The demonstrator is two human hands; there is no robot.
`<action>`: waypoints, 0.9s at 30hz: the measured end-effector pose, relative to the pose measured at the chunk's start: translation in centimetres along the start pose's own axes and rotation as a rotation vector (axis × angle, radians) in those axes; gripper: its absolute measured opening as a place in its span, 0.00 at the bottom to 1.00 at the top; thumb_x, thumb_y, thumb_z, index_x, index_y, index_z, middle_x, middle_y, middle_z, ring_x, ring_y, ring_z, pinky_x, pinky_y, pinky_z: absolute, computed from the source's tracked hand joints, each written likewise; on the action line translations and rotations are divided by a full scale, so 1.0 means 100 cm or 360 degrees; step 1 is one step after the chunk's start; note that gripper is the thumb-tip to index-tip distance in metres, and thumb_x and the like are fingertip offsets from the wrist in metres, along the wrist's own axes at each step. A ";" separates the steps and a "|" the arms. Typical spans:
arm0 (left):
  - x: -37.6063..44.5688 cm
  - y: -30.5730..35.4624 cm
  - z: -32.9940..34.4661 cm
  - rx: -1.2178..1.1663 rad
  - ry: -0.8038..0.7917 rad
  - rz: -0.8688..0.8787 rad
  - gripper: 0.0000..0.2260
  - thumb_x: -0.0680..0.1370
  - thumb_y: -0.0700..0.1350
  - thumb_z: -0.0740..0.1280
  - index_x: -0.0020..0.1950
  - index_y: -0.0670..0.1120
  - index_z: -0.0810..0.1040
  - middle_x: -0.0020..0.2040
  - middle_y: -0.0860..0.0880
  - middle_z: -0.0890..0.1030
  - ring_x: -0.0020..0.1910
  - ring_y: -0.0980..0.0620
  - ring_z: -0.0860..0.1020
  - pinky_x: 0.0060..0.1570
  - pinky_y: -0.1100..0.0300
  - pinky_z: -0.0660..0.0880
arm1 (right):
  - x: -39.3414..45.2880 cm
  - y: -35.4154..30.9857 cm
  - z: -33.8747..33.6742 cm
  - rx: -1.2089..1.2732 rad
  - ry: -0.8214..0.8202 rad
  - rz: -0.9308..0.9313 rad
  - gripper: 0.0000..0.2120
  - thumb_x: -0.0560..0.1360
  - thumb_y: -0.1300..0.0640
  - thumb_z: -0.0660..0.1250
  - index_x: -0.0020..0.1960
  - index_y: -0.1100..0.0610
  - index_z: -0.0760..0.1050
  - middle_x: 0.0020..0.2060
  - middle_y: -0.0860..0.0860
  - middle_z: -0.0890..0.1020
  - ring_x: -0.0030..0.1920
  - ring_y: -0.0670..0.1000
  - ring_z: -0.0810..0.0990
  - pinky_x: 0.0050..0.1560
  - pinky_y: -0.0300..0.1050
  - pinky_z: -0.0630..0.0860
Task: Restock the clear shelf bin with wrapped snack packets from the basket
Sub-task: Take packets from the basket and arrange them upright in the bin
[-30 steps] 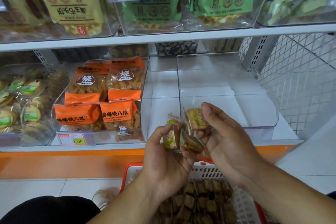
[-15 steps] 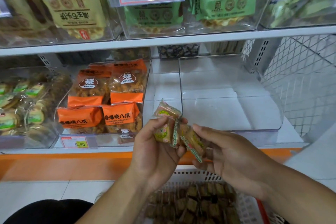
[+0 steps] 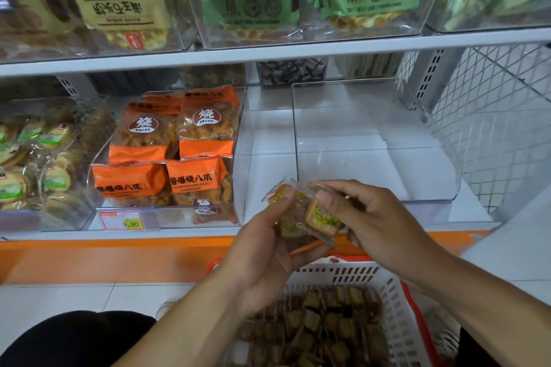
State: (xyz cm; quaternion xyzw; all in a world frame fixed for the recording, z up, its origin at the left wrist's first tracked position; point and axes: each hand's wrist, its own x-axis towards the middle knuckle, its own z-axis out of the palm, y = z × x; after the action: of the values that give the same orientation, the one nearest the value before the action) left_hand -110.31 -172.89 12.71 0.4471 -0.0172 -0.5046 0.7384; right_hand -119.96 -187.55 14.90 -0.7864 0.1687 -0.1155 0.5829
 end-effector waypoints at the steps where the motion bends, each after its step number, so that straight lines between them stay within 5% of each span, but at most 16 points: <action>1: 0.000 0.000 -0.001 -0.0015 -0.0032 -0.0027 0.16 0.83 0.52 0.65 0.62 0.44 0.83 0.58 0.38 0.84 0.52 0.43 0.85 0.50 0.48 0.82 | 0.000 0.002 0.000 -0.0020 0.0003 -0.0014 0.20 0.73 0.38 0.65 0.62 0.44 0.81 0.42 0.38 0.82 0.33 0.35 0.79 0.35 0.29 0.73; 5: -0.001 -0.003 -0.001 -0.0059 -0.0040 -0.0083 0.16 0.80 0.47 0.67 0.63 0.40 0.82 0.61 0.35 0.83 0.59 0.39 0.83 0.47 0.48 0.84 | 0.000 0.006 -0.004 0.0092 0.0000 0.0048 0.18 0.72 0.36 0.69 0.58 0.42 0.83 0.44 0.44 0.85 0.30 0.43 0.80 0.34 0.36 0.76; 8: 0.000 -0.004 0.003 -0.0172 0.0010 -0.0110 0.15 0.74 0.43 0.69 0.56 0.36 0.84 0.56 0.35 0.84 0.52 0.40 0.85 0.40 0.52 0.84 | 0.003 0.007 -0.006 0.0294 0.0003 0.0113 0.16 0.71 0.39 0.72 0.54 0.47 0.84 0.46 0.50 0.86 0.31 0.50 0.79 0.35 0.42 0.77; 14: 0.005 0.000 0.002 -0.0273 0.0185 -0.0017 0.17 0.73 0.43 0.71 0.60 0.37 0.80 0.56 0.36 0.84 0.57 0.40 0.83 0.40 0.53 0.84 | 0.014 0.002 -0.031 0.0607 0.0188 0.0188 0.16 0.69 0.45 0.74 0.53 0.52 0.85 0.39 0.52 0.84 0.32 0.46 0.78 0.30 0.36 0.74; 22: 0.004 -0.004 -0.001 -0.0053 0.0045 0.0030 0.15 0.74 0.45 0.71 0.58 0.39 0.82 0.55 0.38 0.85 0.49 0.46 0.85 0.41 0.55 0.83 | 0.012 0.002 -0.035 0.0394 -0.0310 0.0372 0.18 0.69 0.56 0.76 0.59 0.53 0.84 0.54 0.57 0.83 0.40 0.49 0.82 0.38 0.39 0.77; 27: 0.006 -0.006 -0.003 -0.0052 0.0085 0.0091 0.17 0.75 0.44 0.70 0.61 0.38 0.81 0.56 0.38 0.85 0.48 0.46 0.85 0.42 0.55 0.83 | 0.011 -0.001 -0.036 0.0614 -0.0339 0.0481 0.21 0.71 0.65 0.72 0.62 0.53 0.82 0.49 0.60 0.78 0.42 0.56 0.84 0.39 0.42 0.81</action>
State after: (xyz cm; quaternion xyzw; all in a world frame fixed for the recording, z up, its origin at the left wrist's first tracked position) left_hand -110.29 -173.24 11.89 0.4477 -0.0021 -0.4715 0.7598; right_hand -120.33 -191.14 16.03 -0.6344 0.1969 0.0262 0.7470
